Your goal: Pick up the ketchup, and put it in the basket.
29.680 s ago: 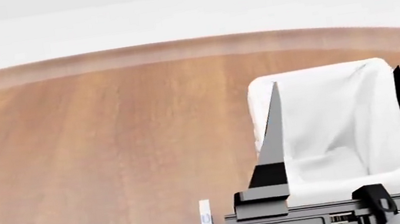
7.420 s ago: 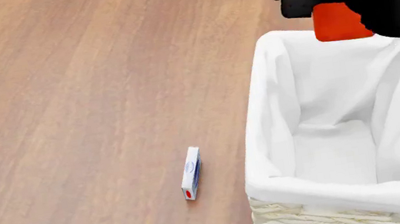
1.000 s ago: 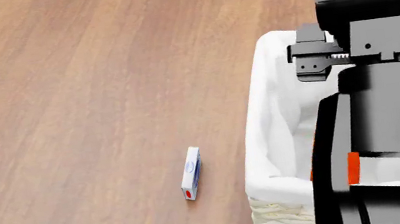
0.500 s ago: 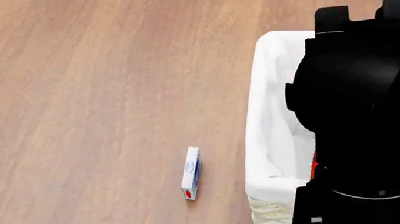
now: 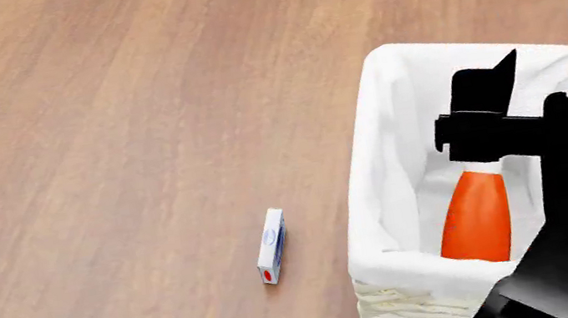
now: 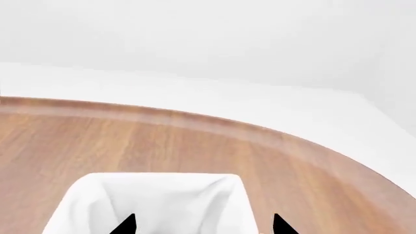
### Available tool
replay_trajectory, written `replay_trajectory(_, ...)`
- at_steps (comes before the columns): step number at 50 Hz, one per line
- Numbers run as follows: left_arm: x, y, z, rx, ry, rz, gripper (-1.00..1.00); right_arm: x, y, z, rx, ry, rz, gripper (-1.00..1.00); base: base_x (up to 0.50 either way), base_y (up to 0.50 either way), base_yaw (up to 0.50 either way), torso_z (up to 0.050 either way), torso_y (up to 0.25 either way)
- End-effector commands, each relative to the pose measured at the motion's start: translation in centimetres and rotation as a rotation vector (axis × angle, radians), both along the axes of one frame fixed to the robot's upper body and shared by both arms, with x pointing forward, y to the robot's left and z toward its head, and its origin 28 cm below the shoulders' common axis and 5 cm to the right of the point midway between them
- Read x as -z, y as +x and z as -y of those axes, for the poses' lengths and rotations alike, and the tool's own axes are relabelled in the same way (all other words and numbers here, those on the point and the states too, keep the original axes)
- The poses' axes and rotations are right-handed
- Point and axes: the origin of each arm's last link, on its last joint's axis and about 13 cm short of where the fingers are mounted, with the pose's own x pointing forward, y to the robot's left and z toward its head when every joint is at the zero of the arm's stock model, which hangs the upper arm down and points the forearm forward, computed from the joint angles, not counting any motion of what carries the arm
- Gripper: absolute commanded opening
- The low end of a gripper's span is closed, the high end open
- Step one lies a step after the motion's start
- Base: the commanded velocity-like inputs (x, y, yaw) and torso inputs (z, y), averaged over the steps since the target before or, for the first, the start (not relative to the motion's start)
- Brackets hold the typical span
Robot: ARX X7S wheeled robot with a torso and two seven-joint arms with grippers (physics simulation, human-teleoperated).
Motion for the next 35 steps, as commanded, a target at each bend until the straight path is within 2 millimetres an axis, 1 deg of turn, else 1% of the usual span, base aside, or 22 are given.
replay_trajectory(1,0.0,0.1,-0.1,0.0,-0.001,0.001,1.0,3.3,-1.9,-0.7,0.05,-0.041,0.14,1.0,0.0,0.0,0.0,0.0,0.0)
replay_trajectory(4,-0.1,0.0,0.0,0.001,-0.001,0.0,1.0,4.5,-2.1,-0.7,0.073,-0.1,0.152,1.0,0.0,0.0,0.0,0.0,0.0)
replay_trajectory(11,0.1,0.2,0.1,0.004,0.001,-0.001,1.0,6.7,-3.0,-1.3,0.074,-0.067,0.191,1.0,0.0,0.0,0.0,0.0,0.0)
replay_trajectory(14,-0.1,0.1,0.1,0.005,0.001,-0.001,1.0,7.0,-3.2,-1.6,0.081,-0.107,0.237,1.0,0.0,0.0,0.0,0.0,0.0)
replay_trajectory(18,0.0,0.2,0.0,0.004,0.001,-0.001,1.0,7.4,-3.5,-2.0,0.101,-0.103,0.295,1.0,0.0,0.0,0.0,0.0,0.0)
replay_trajectory(24,0.1,0.1,0.1,0.005,0.003,-0.003,1.0,8.7,-4.3,-2.4,0.082,-0.106,0.298,1.0,0.0,0.0,0.0,0.0,0.0)
replay_trajectory(28,0.2,0.1,0.1,0.005,0.004,-0.004,1.0,9.1,-4.9,-2.6,0.078,-0.121,0.319,1.0,0.0,0.0,0.0,0.0,0.0)
replay_trajectory(31,0.2,0.2,0.2,0.007,0.005,-0.005,1.0,9.2,-5.1,-2.7,0.068,-0.068,0.328,1.0,0.0,0.0,0.0,0.0,0.0)
replay_trajectory(34,0.3,0.2,0.2,0.008,0.007,-0.006,1.0,9.6,-5.3,-2.9,0.065,-0.078,0.334,1.0,0.0,0.0,0.0,0.0,0.0)
replay_trajectory(35,0.7,0.2,0.2,0.008,0.007,-0.006,1.0,9.7,-5.3,-3.0,0.063,-0.079,0.334,1.0,0.0,0.0,0.0,0.0,0.0)
